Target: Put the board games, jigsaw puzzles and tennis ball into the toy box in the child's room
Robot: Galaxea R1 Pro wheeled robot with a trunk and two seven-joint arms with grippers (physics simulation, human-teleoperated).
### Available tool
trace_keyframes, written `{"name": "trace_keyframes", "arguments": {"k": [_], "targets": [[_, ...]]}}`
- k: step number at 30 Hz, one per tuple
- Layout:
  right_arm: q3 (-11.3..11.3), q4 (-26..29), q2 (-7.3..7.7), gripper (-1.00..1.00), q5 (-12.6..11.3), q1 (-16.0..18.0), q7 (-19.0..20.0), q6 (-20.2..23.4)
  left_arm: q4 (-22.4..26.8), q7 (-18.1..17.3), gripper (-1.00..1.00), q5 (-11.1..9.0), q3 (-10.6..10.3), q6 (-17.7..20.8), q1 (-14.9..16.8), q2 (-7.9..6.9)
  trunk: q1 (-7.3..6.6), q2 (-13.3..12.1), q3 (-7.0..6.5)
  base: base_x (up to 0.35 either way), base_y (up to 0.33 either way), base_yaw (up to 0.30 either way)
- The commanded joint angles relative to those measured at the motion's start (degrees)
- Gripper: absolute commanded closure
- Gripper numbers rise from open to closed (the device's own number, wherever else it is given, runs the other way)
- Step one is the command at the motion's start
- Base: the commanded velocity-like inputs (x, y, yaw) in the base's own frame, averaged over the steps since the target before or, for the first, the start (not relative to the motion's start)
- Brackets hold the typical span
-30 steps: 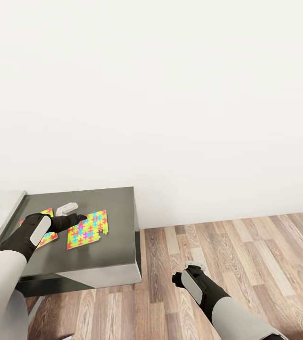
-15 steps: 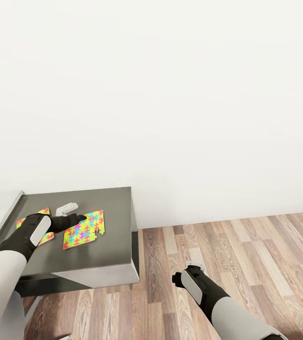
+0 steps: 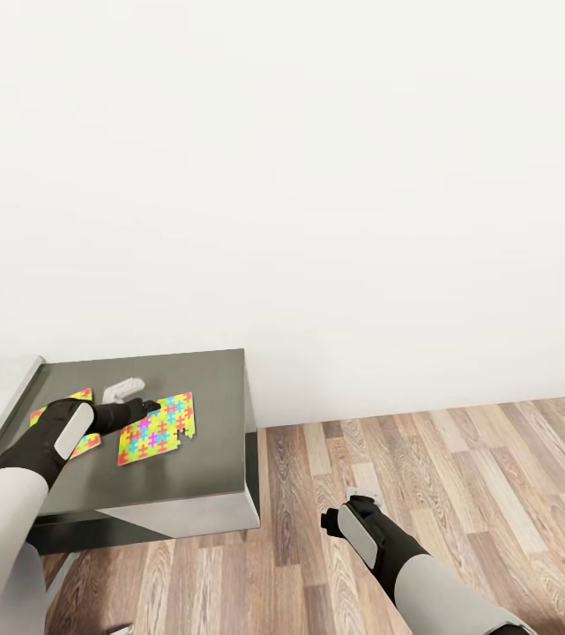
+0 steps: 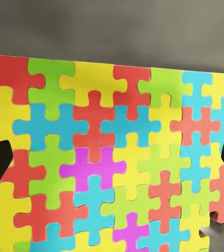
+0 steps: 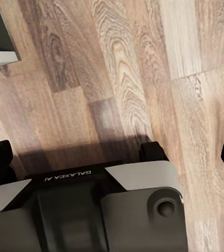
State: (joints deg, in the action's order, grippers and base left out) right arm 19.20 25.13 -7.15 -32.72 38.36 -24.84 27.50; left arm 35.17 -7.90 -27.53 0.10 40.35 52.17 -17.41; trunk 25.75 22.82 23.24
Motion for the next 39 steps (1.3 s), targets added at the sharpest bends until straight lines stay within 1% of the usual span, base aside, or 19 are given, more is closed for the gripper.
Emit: {"name": "trace_keyframes", "arguments": {"k": [1,8,17,21,22,27,29,32,39], "targets": [[0.4,0.1,0.04,-1.00,-0.6,0.0,-0.5,0.2,0.3,-0.2,-1.00,0.0,0.1,0.3,0.0,-0.04,0.03,0.1,0.09,0.000,0.000,0.000],[0.5,0.1,0.03,-1.00,-0.6,0.0,-0.5,0.2,2.7,-0.1,-1.00,0.1,0.2,0.4,0.0,-0.16,0.03,0.1,0.09,0.000,0.000,0.000],[0.5,0.1,0.03,-1.00,-0.6,0.0,-0.5,0.2,3.0,0.0,-1.00,0.3,0.2,0.4,0.0,-0.20,0.03,0.1,0.09,0.000,0.000,0.000],[0.5,0.1,0.03,-1.00,-0.6,0.0,-0.5,0.2,3.0,2.1,-1.00,0.4,0.2,0.5,0.0,-0.14,0.03,0.1,0.09,0.000,0.000,0.000],[0.5,0.1,0.03,-1.00,-0.6,0.0,-0.5,0.2,3.0,3.8,-1.00,0.4,0.2,0.6,0.0,-0.09,0.03,0.1,0.09,0.000,0.000,0.000],[0.5,0.1,0.03,-1.00,-0.6,0.0,-0.5,0.2,3.0,8.7,-1.00,0.3,0.2,0.5,0.0,0.04,0.03,0.1,0.09,0.000,0.000,0.000],[0.4,0.1,0.03,-1.00,-0.6,0.0,-0.5,0.2,3.0,9.9,-1.00,0.2,0.2,0.5,0.0,0.07,0.03,0.1,0.09,0.000,0.000,0.000],[0.4,0.1,0.03,-1.00,-0.6,0.0,-0.5,0.2,3.0,10.7,-1.00,0.2,0.2,0.5,0.0,0.08,0.03,0.1,0.09,0.000,0.000,0.000],[0.5,0.1,0.03,-1.00,-0.6,0.0,-0.5,0.2,3.0,11.1,-1.00,0.1,0.2,0.5,0.0,0.06,0.03,0.1,0.09,0.000,0.000,0.000]]}}
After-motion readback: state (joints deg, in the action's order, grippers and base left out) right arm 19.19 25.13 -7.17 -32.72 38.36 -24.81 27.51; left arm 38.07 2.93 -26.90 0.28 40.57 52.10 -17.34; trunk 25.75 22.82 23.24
